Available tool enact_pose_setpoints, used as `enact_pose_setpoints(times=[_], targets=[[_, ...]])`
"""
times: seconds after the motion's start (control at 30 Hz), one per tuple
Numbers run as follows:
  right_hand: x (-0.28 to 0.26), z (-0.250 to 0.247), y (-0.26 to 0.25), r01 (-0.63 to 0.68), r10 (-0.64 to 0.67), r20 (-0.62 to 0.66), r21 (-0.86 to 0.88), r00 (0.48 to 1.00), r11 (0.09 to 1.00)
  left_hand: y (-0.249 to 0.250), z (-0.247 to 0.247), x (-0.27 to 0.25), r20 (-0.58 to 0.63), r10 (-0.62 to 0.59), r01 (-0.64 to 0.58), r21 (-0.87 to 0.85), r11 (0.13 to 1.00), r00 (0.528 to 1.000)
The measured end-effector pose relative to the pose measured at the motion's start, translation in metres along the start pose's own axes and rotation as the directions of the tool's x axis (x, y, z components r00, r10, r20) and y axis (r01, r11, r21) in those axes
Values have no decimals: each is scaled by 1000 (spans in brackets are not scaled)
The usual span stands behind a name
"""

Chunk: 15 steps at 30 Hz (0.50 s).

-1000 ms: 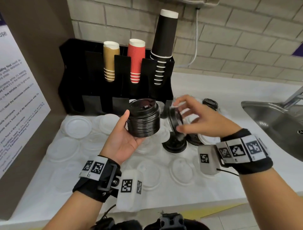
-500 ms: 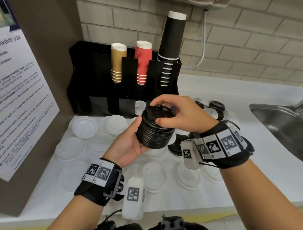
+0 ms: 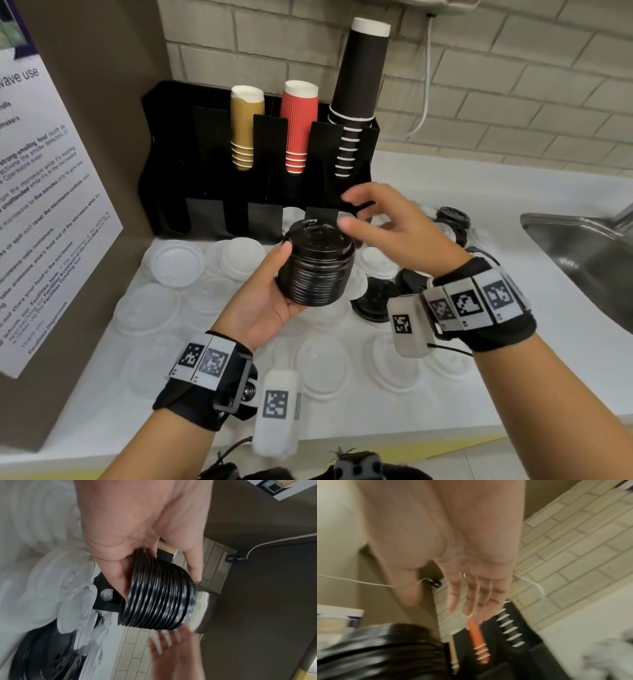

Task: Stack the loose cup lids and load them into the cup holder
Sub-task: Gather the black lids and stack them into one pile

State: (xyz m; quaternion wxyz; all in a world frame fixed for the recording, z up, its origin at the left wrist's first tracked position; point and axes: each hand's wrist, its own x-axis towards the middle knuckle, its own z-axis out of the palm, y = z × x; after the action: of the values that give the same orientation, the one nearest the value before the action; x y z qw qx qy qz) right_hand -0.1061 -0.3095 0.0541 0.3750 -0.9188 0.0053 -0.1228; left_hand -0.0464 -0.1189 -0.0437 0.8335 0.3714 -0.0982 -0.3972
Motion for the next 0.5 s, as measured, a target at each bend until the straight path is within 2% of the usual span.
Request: enact_pose_setpoints(times=[0.03,0.07,0.1,0.17,0.2,0.23,0.27,0.4,0.5], targets=[[-2,-4,7,-64,63,-28,-28,998,998,1,-2,0,-4,15,-15,-6,1000,1000],[-3,-8,16,-138,140,2,-138,990,981,1,-4,1,-6,30,-30,-10,1000,1000],[-5,-9,26,-201,241,88,-325,966,924,2,-5,1,-8,42,-42,-11,999,999],[-11,-4,45,-202,477,268,-658,837,725,3,-7,2,-10,64,-64,-16,998,998],[-14,1,53,-171,552,308,-738,775,652,3,-7,2,-10,72,-72,-22,997,997],[-17,7,60,-160,587,317,-770,745,618,4,-7,2,-11,77,-78,-26,997,997],[-19,12,65,-162,595,309,-779,742,606,5,-7,2,-11,79,-80,-28,996,997],[-21,30,77,-119,528,272,-797,805,592,5,-5,1,-3,80,-80,-18,997,997],[-18,39,78,-108,505,274,-790,818,603,6,-4,1,15,94,-93,-5,996,996]])
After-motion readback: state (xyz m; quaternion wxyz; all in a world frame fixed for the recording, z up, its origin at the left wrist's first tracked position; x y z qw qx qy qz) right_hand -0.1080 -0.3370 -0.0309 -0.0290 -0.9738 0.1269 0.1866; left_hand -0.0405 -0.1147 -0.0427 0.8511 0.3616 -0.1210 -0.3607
